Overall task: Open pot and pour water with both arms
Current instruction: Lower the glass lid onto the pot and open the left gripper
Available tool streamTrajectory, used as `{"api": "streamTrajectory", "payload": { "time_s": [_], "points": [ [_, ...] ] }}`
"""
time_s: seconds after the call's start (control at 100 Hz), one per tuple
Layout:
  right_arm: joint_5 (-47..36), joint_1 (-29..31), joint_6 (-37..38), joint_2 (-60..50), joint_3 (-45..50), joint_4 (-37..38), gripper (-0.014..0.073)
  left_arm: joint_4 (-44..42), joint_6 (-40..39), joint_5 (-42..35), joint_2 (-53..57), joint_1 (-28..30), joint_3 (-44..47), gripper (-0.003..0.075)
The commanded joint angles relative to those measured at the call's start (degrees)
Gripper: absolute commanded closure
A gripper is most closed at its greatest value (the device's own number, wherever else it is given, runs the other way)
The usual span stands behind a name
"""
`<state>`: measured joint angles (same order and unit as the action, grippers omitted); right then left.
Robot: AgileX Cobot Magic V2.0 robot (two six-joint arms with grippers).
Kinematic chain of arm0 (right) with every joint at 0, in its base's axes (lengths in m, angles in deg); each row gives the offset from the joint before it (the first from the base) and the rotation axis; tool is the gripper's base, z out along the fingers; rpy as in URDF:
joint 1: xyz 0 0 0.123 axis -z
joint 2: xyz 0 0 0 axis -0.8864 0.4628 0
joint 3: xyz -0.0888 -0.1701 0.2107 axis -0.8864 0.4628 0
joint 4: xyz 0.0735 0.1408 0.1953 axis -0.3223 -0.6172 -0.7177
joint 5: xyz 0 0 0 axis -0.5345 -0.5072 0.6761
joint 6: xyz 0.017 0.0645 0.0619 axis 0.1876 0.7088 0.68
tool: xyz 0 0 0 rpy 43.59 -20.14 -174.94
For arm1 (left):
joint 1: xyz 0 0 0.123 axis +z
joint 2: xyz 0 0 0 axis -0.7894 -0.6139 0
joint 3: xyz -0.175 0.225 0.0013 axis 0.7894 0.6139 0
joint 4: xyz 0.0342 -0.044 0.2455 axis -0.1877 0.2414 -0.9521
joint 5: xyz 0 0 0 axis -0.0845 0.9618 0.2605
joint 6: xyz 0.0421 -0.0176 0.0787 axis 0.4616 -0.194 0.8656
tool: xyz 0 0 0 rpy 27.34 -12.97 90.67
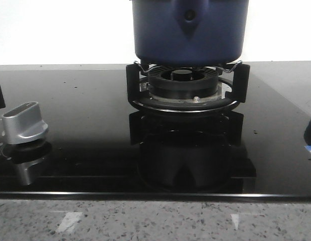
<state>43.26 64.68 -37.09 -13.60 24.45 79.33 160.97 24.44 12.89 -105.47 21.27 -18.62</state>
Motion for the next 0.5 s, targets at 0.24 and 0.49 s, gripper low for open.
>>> {"api": "streamTrajectory", "payload": {
  "time_s": [0.24,0.49],
  "points": [
    [-4.09,-0.19,-0.56,0.46,-1.52,0.22,0.0662,4.71,-2.51,2.14,9.37,2.67,-1.71,0.0232],
    [-3.99,-0.19,-8.91,-1.72,2.45,-1.31,0.0662,2.17,-9.96,4.72,21.34,7.96,6.08,0.0507]
  ]
}}
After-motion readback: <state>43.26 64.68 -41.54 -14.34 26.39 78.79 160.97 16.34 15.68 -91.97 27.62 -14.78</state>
